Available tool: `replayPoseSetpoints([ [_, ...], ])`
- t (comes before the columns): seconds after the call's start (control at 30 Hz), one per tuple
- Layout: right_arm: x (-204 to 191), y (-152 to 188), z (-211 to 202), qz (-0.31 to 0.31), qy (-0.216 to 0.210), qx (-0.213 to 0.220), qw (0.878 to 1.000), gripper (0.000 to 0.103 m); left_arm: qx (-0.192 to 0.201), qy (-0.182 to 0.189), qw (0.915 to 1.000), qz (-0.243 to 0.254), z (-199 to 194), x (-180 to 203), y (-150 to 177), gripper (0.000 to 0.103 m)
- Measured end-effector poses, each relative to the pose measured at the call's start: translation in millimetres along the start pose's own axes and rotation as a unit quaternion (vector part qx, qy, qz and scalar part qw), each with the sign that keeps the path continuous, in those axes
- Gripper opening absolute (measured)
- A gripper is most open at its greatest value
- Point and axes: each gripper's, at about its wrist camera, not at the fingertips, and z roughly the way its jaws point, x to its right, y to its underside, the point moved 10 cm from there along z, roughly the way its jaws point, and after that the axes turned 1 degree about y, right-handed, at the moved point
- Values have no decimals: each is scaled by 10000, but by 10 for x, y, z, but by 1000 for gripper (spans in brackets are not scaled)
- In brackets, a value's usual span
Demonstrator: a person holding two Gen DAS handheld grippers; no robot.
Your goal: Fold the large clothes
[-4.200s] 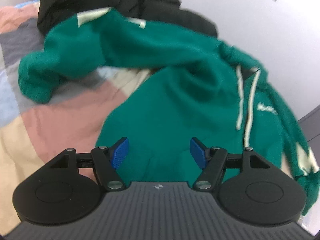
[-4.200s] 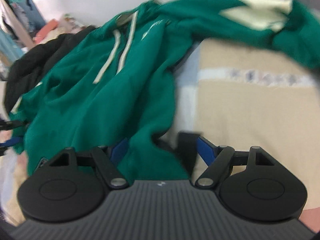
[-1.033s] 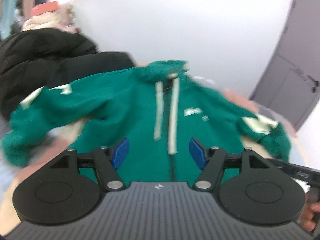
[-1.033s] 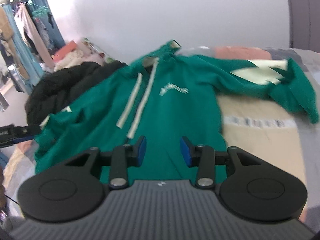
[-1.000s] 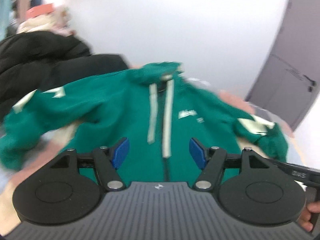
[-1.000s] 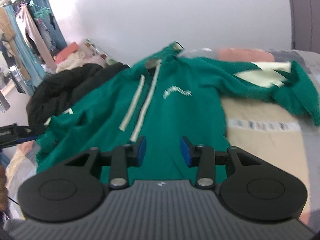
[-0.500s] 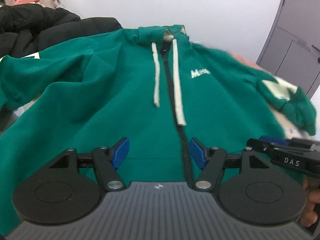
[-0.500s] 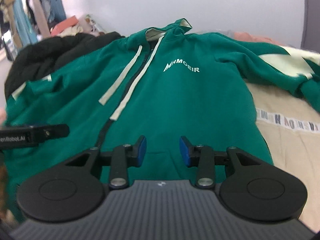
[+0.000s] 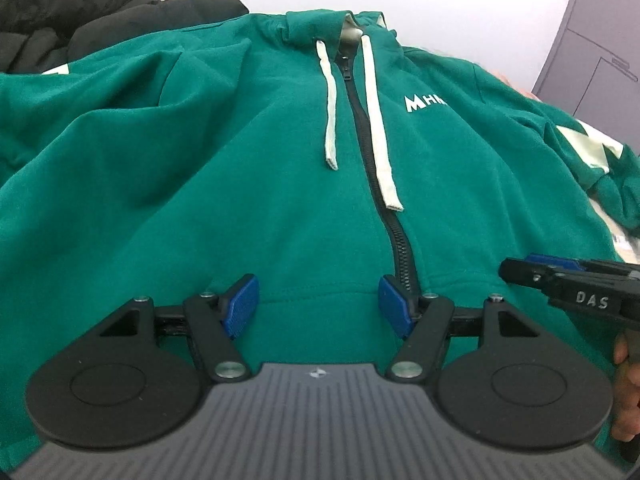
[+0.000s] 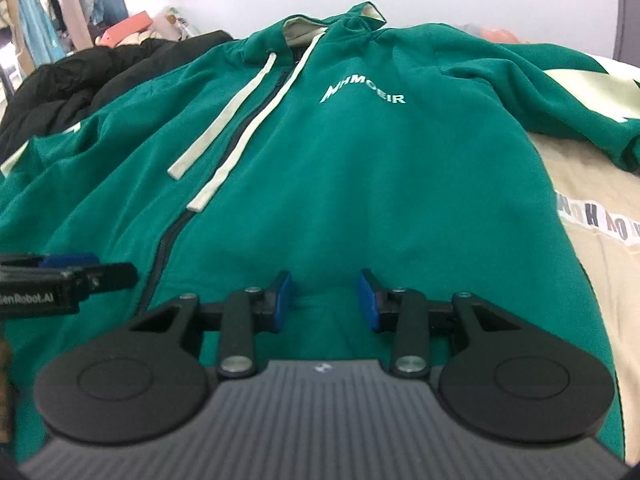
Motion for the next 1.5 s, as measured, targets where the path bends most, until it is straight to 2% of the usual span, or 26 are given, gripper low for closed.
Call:
replayPoseSetpoints([
  [0.17, 175, -166, -267, 293, 123, 191, 9993, 39, -45, 127, 9996, -267, -51, -28, -10, 71],
  [0.27, 413, -311, -545, 356, 463, 526, 9969, 44, -43, 248, 9985, -493, -93, -50, -11, 71],
  [0.3, 533, -356, -638, 395, 618, 647, 9952, 47, -46, 304, 9978, -595, -104, -61, -10, 71],
  [0.4, 951, -435, -836, 688, 973, 848, 9892, 47, 12, 507, 9957, -777, -147, -63, -15, 71],
  [0.57, 1737, -582, -944, 1418, 1435, 960, 9747, 47, 86, 410, 9967, -690, -195, -20, -7, 71],
  [0.63, 2098, -607, -920, 1769, 1677, 968, 9650, 47, 81, 375, 9972, -645, -192, -3, 4, 71],
  [0.7, 2454, -580, -895, 2014, 2169, 939, 9506, 49, 62, 336, 9974, -626, -180, -4, 16, 71],
  [0.73, 2615, -536, -896, 2142, 2425, 884, 9421, 55, 52, 319, 9975, -627, -171, -13, 18, 71],
  [0.8, 2919, -439, -934, 2361, 2754, 905, 9275, 61, 47, 299, 9974, -651, -149, -32, 13, 71],
  [0.83, 3057, -408, -964, 2391, 2976, 925, 9196, 72, 50, 295, 9973, -668, -142, -37, 11, 71],
  [0.9, 3305, -349, -1054, 2438, 3446, 1018, 9008, 81, 66, 300, 9971, -692, -132, -45, -1, 71],
  [0.97, 3492, -285, -1136, 2561, 3706, 1122, 8857, 81, 60, 299, 9971, -702, -115, -46, -6, 71],
  [1.03, 3673, -199, -1161, 2829, 3754, 1228, 8740, 81, 67, 310, 9969, -716, -113, -42, -8, 71],
  [1.07, 3756, -164, -1152, 2956, 3690, 1273, 8720, 81, 71, 316, 9968, -724, -115, -44, -8, 71],
  [1.13, 3916, -129, -1116, 3359, 3278, 1564, 8691, 81, 73, 337, 9967, -735, -129, -50, 3, 71],
  [1.2, 3985, -153, -1005, 3621, 2727, 1801, 8730, 80, 77, 355, 9965, -752, -141, -57, 4, 71],
  [1.27, 3976, -204, -916, 3592, 2424, 1947, 8800, 80, 79, 362, 9964, -765, -141, -58, 3, 71],
  [1.33, 3934, -284, -839, 3345, 2327, 2045, 8900, 68, 79, 352, 9965, -753, -138, -57, 6, 71],
  [1.4, 3889, -404, -786, 3134, 2304, 2073, 8976, 61, 90, 354, 9962, -791, -129, -69, -10, 71],
  [1.47, 3831, -548, -812, 2899, 2324, 2143, 9034, 44, 101, 393, 9954, -870, -122, -86, -25, 71],
  [1.5, 3824, -608, -860, 2824, 2382, 2156, 9039, 22, 106, 406, 9951, -898, -117, -95, -32, 71],
])
